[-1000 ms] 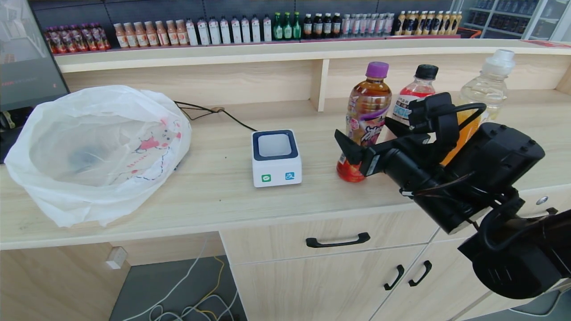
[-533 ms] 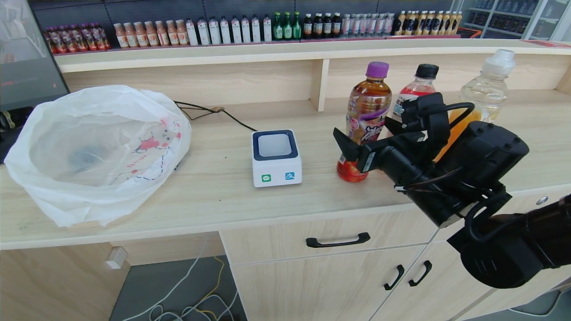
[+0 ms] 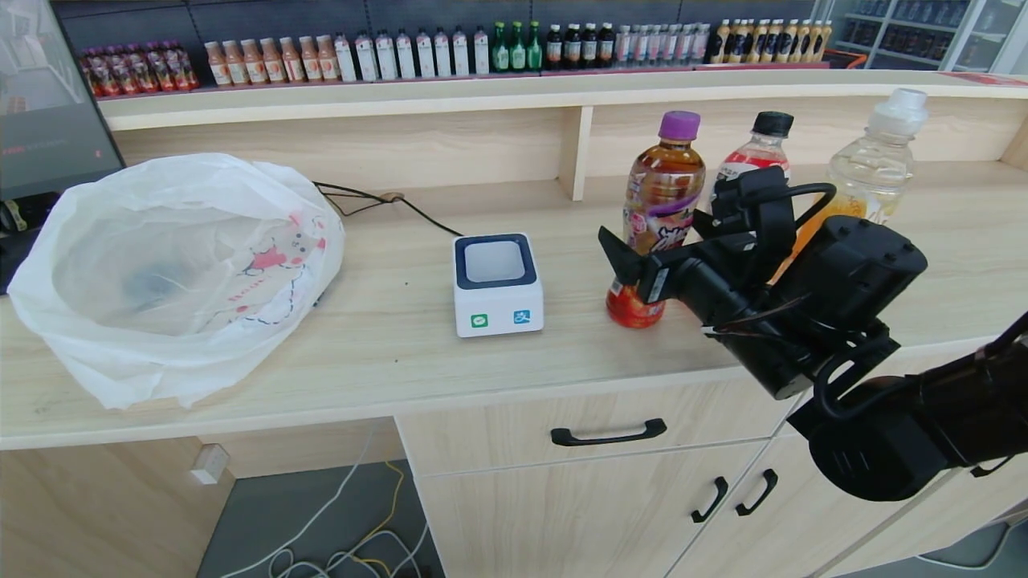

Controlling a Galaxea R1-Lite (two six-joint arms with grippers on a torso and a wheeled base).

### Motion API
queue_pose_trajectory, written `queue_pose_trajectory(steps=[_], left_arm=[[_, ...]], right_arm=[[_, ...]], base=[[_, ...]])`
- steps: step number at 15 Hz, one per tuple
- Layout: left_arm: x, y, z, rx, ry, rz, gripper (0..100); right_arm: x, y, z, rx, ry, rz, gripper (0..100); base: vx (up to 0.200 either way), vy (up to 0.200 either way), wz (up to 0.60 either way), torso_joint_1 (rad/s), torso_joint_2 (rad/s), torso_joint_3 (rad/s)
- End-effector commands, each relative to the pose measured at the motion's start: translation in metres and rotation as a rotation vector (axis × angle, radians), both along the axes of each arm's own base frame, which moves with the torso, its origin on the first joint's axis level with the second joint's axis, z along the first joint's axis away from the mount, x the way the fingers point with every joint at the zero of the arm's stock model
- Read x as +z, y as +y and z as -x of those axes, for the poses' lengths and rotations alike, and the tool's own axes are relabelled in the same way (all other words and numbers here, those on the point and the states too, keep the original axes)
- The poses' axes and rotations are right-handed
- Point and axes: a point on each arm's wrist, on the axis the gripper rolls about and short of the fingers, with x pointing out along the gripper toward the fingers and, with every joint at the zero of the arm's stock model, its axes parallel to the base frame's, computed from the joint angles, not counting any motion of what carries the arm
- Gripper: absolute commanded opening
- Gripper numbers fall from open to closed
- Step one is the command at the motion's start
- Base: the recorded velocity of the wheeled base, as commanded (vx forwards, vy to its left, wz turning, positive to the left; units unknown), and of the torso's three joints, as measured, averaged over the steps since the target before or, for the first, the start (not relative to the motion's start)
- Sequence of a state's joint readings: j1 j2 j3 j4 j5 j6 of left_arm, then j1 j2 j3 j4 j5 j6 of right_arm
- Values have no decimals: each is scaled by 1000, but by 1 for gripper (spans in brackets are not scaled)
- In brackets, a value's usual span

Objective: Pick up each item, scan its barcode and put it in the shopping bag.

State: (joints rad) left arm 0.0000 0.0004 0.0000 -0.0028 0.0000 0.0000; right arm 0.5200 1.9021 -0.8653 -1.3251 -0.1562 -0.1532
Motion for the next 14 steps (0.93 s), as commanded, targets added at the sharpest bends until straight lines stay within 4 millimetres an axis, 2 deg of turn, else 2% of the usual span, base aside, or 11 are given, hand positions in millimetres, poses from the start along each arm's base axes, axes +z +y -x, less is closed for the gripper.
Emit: queue_pose_trajectory(steps=[1, 14], left_arm=[[0, 0, 0, 0, -1, 0, 100], [0, 0, 0, 0, 1, 0, 100]], right_arm=[[0, 0, 0, 0, 0, 0, 100], [2, 4, 2, 9, -9, 7, 100]], base=[[0, 0, 0, 0, 0, 0], [0, 0, 0, 0, 0, 0]])
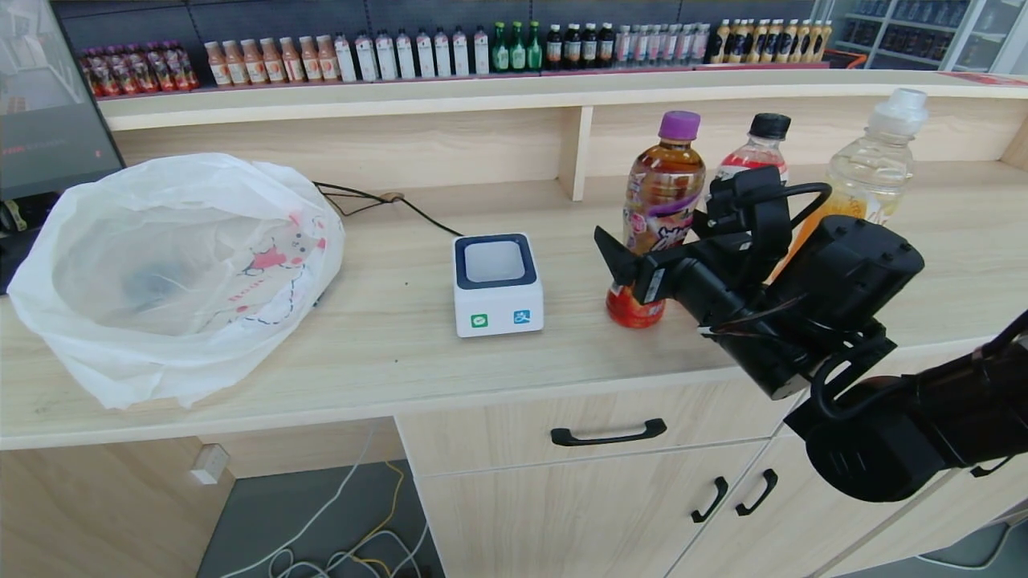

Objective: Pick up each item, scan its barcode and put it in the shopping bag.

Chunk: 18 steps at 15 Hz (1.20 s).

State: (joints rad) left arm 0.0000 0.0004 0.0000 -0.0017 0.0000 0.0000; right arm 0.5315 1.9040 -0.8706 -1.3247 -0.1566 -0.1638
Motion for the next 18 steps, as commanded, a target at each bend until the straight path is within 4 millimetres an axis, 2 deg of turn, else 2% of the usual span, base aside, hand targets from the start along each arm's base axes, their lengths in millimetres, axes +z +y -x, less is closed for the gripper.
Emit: queue_pose_trajectory(steps=[1, 2, 10, 14, 18], left_arm=[[0, 0, 0, 0, 0, 0, 100], [0, 0, 0, 0, 0, 0, 100], [0, 0, 0, 0, 0, 0, 100], [0, 0, 0, 0, 0, 0, 100], [0, 0, 0, 0, 0, 0, 100]], right_arm=[[1, 0, 1, 1, -4, -2, 100], [2, 0, 0, 2, -7, -3, 0], [11, 1, 1, 4, -40, -14, 0], [24, 9, 18, 50, -71, -38, 0], [34, 1, 34, 56, -91, -51, 0]], base=[[0, 0, 0, 0, 0, 0], [0, 0, 0, 0, 0, 0], [0, 0, 0, 0, 0, 0], [0, 0, 0, 0, 0, 0], [0, 0, 0, 0, 0, 0]])
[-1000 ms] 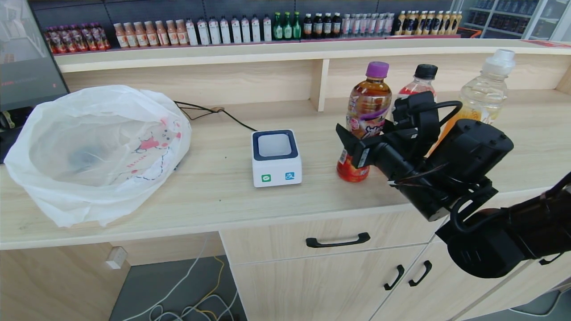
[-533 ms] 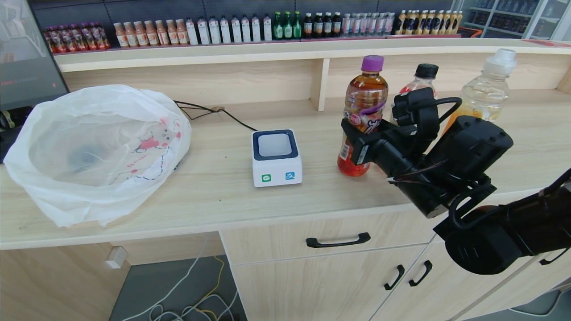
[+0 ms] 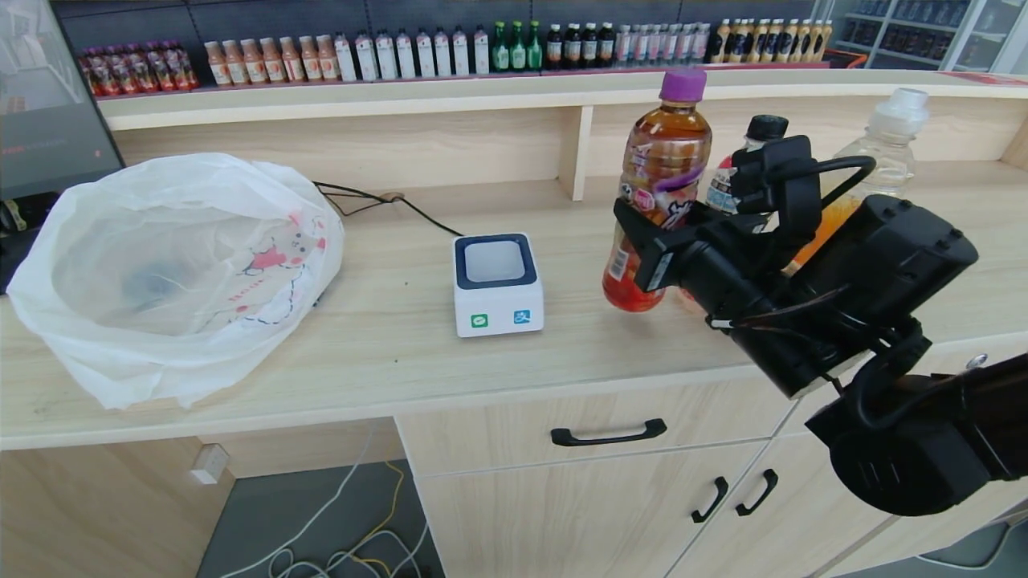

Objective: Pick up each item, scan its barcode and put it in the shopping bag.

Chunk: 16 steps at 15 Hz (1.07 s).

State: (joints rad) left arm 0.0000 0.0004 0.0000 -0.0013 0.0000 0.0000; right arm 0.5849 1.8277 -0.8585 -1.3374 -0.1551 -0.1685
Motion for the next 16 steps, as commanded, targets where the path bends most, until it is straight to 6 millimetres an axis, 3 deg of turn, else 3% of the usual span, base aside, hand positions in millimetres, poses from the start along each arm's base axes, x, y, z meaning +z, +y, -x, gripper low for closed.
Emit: queue_pose_trajectory(steps=[1, 10, 16], left_arm=[[0, 0, 0, 0, -1, 0, 100], [0, 0, 0, 0, -1, 0, 100], [0, 0, 0, 0, -2, 0, 100]], right_arm=[[12, -8, 13, 3, -28, -19, 0], [16, -40, 77, 66, -9, -84, 0], [3, -51, 92, 64, 31, -56, 0]], base=[[0, 0, 0, 0, 0, 0], [0, 0, 0, 0, 0, 0], [0, 0, 0, 0, 0, 0]])
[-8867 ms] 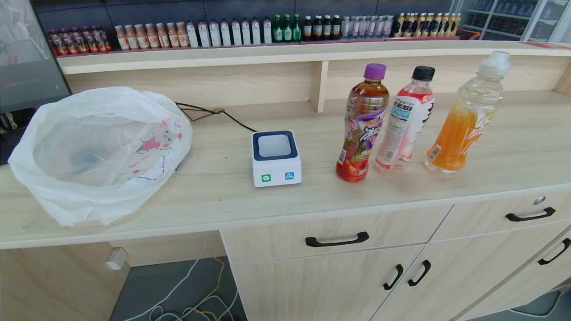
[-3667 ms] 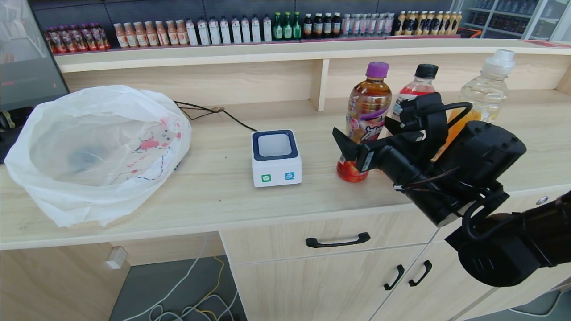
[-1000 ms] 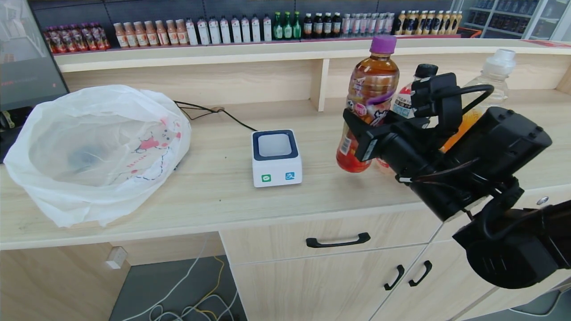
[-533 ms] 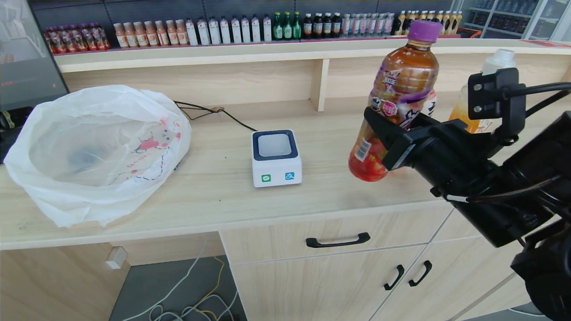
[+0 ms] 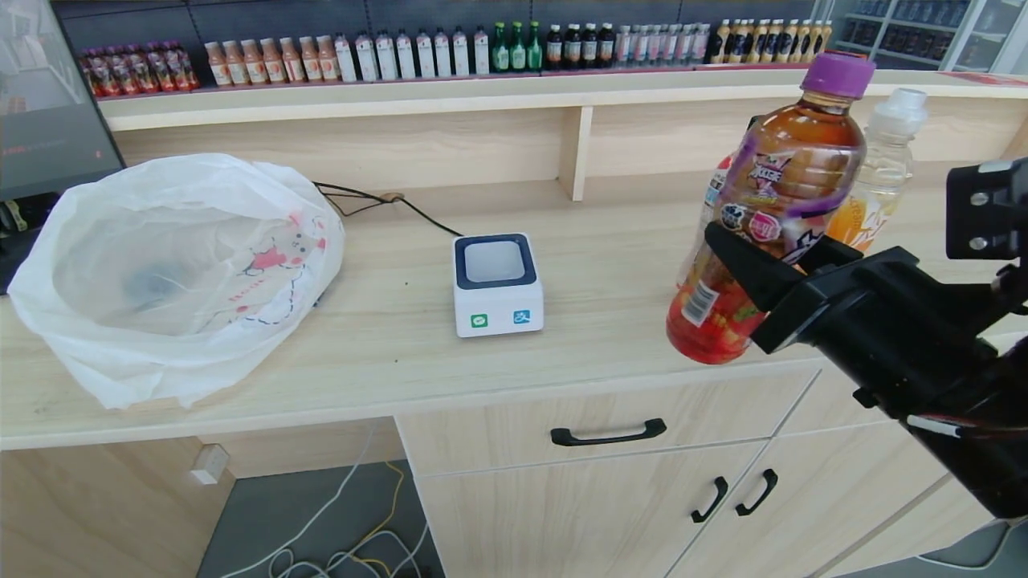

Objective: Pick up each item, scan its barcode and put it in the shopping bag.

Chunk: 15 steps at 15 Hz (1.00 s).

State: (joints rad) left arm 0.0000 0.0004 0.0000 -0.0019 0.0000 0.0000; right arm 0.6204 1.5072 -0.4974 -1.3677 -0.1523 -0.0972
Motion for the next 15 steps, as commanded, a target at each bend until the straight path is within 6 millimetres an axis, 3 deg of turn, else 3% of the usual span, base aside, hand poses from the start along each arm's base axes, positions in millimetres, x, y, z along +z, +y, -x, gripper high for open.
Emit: queue_pose_trajectory(steps=[1, 7, 9, 11, 15], left_arm=[[0, 0, 0, 0, 0, 0, 100], [0, 0, 0, 0, -2, 0, 100], [0, 0, 0, 0, -2, 0, 100], [0, 0, 0, 0, -2, 0, 100], [0, 0, 0, 0, -3, 0, 100]], right_arm=[[-3, -5, 8, 4, 9, 7, 0], [-11, -19, 39, 169, -12, 67, 0], [-35, -15, 59, 304, 94, 72, 0], [-43, -6, 73, 410, 155, 46, 0], [-38, 1, 75, 497, 208, -48, 0]], base=[[0, 0, 0, 0, 0, 0], [0, 0, 0, 0, 0, 0], [0, 0, 0, 0, 0, 0], [0, 0, 0, 0, 0, 0], [0, 0, 0, 0, 0, 0]])
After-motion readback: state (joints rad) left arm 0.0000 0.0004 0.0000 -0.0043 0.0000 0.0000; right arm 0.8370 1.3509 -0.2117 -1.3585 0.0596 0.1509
